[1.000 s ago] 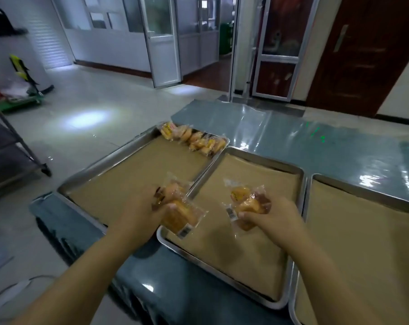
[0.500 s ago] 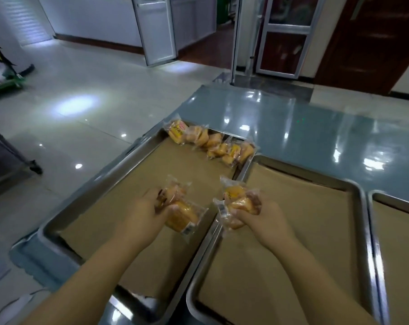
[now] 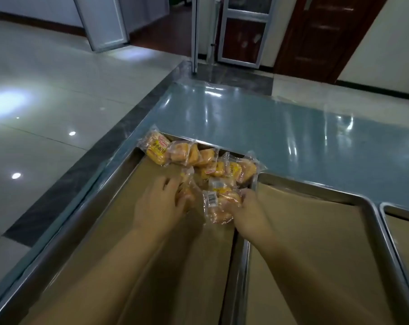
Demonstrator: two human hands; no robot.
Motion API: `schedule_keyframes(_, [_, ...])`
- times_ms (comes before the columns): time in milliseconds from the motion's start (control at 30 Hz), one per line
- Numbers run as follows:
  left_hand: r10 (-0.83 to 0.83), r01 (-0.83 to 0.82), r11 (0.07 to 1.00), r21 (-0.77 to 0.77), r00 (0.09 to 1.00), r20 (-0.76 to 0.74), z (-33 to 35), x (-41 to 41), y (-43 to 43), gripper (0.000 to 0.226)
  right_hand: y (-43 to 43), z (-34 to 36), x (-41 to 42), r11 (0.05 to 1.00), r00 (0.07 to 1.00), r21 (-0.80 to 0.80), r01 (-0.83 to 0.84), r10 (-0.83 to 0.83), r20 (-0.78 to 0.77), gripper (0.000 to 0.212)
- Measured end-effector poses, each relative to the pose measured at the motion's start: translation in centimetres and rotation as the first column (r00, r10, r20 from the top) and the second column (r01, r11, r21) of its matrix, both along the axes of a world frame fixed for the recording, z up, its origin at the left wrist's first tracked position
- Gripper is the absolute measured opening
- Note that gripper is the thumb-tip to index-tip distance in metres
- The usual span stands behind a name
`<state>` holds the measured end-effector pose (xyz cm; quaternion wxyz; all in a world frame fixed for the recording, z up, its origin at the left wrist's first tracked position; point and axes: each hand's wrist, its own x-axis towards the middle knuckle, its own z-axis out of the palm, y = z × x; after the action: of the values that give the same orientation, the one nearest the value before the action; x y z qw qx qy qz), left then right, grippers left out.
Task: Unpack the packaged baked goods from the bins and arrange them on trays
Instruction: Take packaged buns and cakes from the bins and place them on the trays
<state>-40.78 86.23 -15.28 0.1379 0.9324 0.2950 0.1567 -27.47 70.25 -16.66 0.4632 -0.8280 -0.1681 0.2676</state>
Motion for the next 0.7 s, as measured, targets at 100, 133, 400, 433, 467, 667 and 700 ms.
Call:
schedule_keyframes(100, [-0.102,0.100,0.993,-0.058,0.993,-0.050,-1.4,2.2,0.3,0.044,0.8,-1.0,0.8,0.988,0.999,-0.155,0.011,-0.003,0.047,0.045])
schedule_keyframes(133, [-0.158,0.153,0.985,-0.079,0.986,-0.061,-1.9,2.8,0.1,0.047,0.9,-1.3,0.8,0.979,0.996,-0.205,0.026,-0.008,0.088,0.047])
schedule_keyframes(400, [-0.410,0.366,0.887,-0.282,0.905,-0.112,-4.5,3.1,-1.1,0.077,-0.7,-1.6,-0.3,0.987,0.985,-0.149,0.051,-0.025,0.172,0.087])
schedule_keyframes(433, [-0.437,0.390,0.872,-0.297,0.893,-0.109,-4.6,2.8,-0.9,0.077,-1.2,-1.5,-0.6,0.992,0.992,-0.123,0.012,0.003,0.127,0.088])
schedule_keyframes(467, [-0.460,0.410,0.858,-0.310,0.882,-0.105,-4.7,2.5,-0.7,0.077,-1.7,-1.4,-0.9,0.994,0.992,-0.107,-0.023,0.035,0.118,0.088])
schedule_keyframes(667, [-0.501,0.473,0.843,-0.256,0.864,-0.053,-5.6,2.7,0.2,0.061,-2.6,-1.0,-1.2,0.953,0.880,-0.274,-0.131,0.239,0.411,0.050])
schedule_keyframes(700, [-0.493,0.467,0.848,-0.252,0.868,-0.050,-5.7,3.1,0.4,0.060,-2.4,-0.9,-1.1,0.945,0.866,-0.302,-0.124,0.252,0.432,0.049])
